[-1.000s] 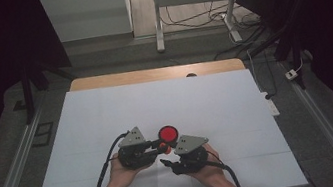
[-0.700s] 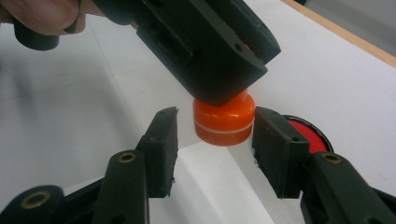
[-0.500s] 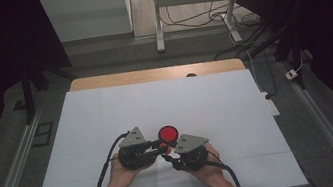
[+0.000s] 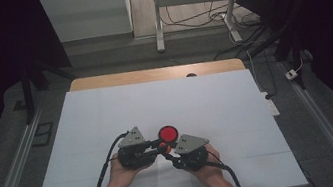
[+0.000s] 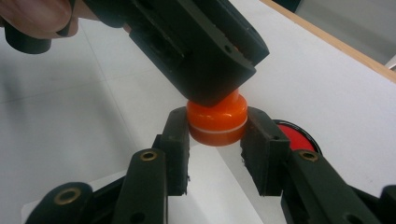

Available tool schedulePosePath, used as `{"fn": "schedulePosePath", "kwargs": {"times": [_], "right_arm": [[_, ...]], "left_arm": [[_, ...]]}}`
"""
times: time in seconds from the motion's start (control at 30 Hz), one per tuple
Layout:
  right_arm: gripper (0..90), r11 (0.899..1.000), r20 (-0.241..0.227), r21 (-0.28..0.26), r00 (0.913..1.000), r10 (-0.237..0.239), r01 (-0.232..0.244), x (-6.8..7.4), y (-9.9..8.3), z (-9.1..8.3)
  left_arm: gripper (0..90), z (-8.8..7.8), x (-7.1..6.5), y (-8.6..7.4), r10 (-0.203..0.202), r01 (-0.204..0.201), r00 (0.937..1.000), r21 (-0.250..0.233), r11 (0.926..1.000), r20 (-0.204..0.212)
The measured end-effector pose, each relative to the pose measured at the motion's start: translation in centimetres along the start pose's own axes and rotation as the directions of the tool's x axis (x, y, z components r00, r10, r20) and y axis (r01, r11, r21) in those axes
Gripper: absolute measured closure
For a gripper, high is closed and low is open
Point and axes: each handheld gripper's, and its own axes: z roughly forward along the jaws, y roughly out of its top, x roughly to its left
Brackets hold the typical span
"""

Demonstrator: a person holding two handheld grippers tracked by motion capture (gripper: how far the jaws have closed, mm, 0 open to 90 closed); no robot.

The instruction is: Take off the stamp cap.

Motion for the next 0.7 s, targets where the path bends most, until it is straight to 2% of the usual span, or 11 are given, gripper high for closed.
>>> {"fn": "schedulePosePath", "kwargs": {"times": [0.7], "right_arm": [[64.3,0.999,0.034,-0.01,0.9985,-0.043,0.044,0.38,-0.07,-0.07]], "left_arm": [[72.3,-0.04,0.02,-0.02,0.0,0.0,1.0,-0.005,1.0,0.0]]}}
